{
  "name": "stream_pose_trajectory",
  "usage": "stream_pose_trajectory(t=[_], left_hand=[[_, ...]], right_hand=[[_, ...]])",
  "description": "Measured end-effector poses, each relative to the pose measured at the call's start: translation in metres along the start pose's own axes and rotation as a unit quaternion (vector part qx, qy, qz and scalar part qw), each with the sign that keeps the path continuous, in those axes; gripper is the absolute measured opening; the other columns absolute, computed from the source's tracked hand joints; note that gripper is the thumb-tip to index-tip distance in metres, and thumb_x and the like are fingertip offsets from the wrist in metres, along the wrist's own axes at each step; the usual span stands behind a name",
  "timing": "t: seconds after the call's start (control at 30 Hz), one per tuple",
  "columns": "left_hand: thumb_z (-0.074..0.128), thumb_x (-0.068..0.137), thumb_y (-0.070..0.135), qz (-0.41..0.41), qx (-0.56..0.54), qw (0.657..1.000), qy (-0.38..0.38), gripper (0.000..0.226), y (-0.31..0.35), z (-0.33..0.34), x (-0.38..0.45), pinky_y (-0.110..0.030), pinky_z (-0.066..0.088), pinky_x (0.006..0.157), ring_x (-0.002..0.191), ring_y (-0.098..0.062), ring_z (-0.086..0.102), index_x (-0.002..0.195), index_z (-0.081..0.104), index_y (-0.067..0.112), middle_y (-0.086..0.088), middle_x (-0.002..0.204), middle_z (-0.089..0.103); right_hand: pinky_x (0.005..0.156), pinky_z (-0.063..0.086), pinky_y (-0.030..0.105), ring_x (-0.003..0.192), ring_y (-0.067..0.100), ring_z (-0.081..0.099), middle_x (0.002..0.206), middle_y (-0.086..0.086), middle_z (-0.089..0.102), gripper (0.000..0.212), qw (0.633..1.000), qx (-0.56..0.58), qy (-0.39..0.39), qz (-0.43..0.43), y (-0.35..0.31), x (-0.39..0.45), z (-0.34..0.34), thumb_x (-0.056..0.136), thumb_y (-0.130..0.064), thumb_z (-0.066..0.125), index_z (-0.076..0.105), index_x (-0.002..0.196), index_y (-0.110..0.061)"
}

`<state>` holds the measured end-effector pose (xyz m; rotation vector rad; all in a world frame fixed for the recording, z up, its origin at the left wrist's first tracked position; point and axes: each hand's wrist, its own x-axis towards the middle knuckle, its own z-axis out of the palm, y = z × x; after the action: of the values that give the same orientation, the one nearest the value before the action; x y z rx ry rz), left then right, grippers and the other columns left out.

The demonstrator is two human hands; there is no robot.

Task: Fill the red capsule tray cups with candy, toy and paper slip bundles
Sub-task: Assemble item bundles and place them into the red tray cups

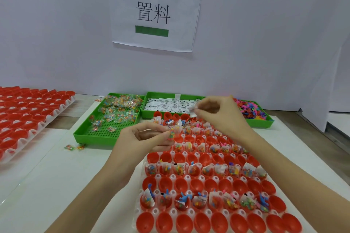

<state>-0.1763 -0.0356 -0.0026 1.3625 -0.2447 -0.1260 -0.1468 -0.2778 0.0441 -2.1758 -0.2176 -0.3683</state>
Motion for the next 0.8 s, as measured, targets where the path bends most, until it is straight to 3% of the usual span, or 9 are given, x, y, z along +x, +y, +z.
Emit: stream_pose_trajectory(t=[0.13, 0.3, 0.47, 0.7, 0.8], left_hand=[[0.087, 0.073, 0.028, 0.003, 0.031, 0.999, -0.022, 0.024, -0.002, 0.012, -0.005, -0.026, 0.061, 0.085, 0.095, -0.025, 0.076, 0.093, 0.081, 0.015, -0.01, 0.098, 0.079], [0.085, 0.078, 0.018, -0.007, 0.019, 0.999, -0.039, 0.017, -0.003, 0.021, -0.012, -0.032, 0.061, 0.091, 0.096, -0.029, 0.076, 0.092, 0.08, 0.009, -0.014, 0.099, 0.078], [0.084, 0.079, 0.012, -0.002, 0.026, 0.999, -0.044, 0.012, -0.005, 0.032, -0.018, -0.024, 0.06, 0.076, 0.086, -0.029, 0.077, 0.088, 0.079, 0.007, -0.017, 0.092, 0.078], [0.082, 0.082, 0.014, 0.005, 0.029, 0.998, -0.052, 0.023, -0.009, 0.038, -0.022, -0.023, 0.059, 0.077, 0.086, -0.025, 0.076, 0.105, 0.08, 0.018, -0.014, 0.093, 0.077], [0.08, 0.083, 0.015, 0.006, 0.053, 0.998, -0.045, 0.014, -0.007, 0.037, -0.024, -0.019, 0.056, 0.076, 0.085, -0.021, 0.076, 0.097, 0.081, 0.017, -0.01, 0.092, 0.079]], right_hand=[[0.07, 0.057, 0.019, 0.074, 0.015, 0.075, 0.08, 0.001, 0.078, 0.003, 0.993, 0.098, -0.065, 0.014, -0.017, -0.052, 0.004, 0.09, -0.018, 0.077, 0.079, 0.092, -0.017], [0.074, 0.056, 0.017, 0.078, 0.014, 0.075, 0.085, 0.0, 0.078, 0.006, 0.982, 0.163, -0.082, 0.041, -0.018, -0.086, 0.006, 0.091, -0.021, 0.076, 0.081, 0.094, -0.022], [0.08, 0.058, 0.018, 0.085, 0.015, 0.076, 0.089, 0.001, 0.079, 0.011, 0.971, 0.211, -0.082, 0.075, -0.012, -0.102, 0.005, 0.091, -0.023, 0.074, 0.082, 0.098, -0.026], [0.078, 0.061, 0.025, 0.089, 0.026, 0.077, 0.091, 0.011, 0.079, 0.009, 0.953, 0.271, -0.087, 0.105, -0.008, -0.105, 0.005, 0.088, -0.016, 0.079, 0.08, 0.096, -0.016], [0.078, 0.061, 0.026, 0.089, 0.024, 0.077, 0.091, 0.01, 0.078, 0.008, 0.956, 0.253, -0.104, 0.103, -0.005, -0.103, 0.001, 0.092, -0.018, 0.075, 0.08, 0.097, -0.018]])
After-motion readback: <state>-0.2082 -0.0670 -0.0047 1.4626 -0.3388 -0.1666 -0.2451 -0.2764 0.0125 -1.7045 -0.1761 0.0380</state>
